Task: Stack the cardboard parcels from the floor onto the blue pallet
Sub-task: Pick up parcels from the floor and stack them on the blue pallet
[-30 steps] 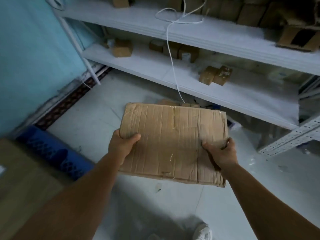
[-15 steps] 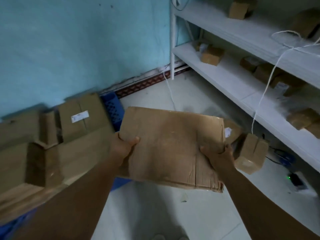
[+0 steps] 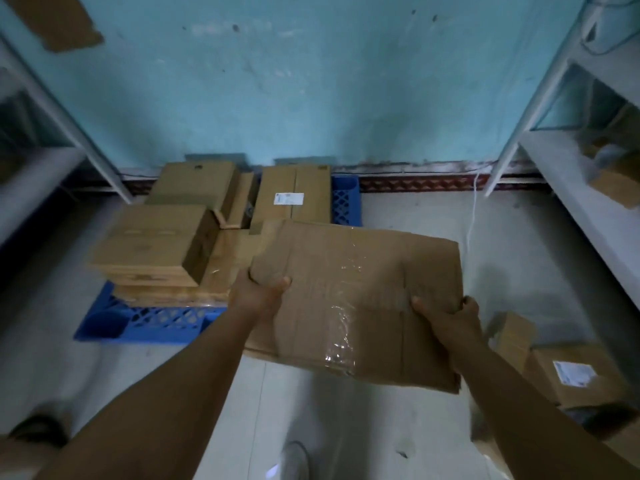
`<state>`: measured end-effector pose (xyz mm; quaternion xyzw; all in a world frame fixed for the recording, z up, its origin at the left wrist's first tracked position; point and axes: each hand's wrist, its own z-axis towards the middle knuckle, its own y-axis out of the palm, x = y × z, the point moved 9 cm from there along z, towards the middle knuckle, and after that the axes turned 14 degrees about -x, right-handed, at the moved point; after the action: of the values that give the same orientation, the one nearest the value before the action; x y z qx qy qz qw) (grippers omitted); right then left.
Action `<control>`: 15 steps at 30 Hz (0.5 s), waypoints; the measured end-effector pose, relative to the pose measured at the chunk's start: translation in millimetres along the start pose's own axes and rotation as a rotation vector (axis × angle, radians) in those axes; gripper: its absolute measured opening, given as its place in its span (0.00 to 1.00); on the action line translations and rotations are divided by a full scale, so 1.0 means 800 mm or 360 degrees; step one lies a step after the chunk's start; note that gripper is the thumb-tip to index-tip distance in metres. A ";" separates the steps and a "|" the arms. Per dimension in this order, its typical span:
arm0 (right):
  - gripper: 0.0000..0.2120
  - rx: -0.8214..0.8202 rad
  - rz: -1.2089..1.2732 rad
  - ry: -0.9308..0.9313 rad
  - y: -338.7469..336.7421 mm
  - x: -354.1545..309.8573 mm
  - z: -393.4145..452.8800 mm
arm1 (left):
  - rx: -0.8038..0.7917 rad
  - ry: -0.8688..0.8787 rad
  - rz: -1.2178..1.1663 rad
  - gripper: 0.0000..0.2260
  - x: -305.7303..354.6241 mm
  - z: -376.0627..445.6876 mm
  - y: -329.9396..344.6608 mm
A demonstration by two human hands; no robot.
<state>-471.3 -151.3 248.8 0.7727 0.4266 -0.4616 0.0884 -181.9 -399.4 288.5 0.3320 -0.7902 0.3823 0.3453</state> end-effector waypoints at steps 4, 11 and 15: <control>0.51 -0.0135 -0.0108 -0.0022 0.064 -0.041 0.025 | 0.0121 -0.0049 -0.0107 0.34 -0.019 0.015 -0.061; 0.53 -0.0260 -0.0198 -0.0053 0.175 -0.103 0.064 | 0.0239 -0.0180 -0.0181 0.35 -0.047 0.071 -0.152; 0.52 -0.0285 -0.0239 -0.0050 0.226 -0.134 0.083 | 0.0246 -0.0217 -0.0225 0.35 -0.057 0.107 -0.197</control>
<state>-402.3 -360.6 249.8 0.7203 0.5213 -0.4390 0.1289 -57.7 -535.5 271.1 0.4377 -0.7546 0.3933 0.2904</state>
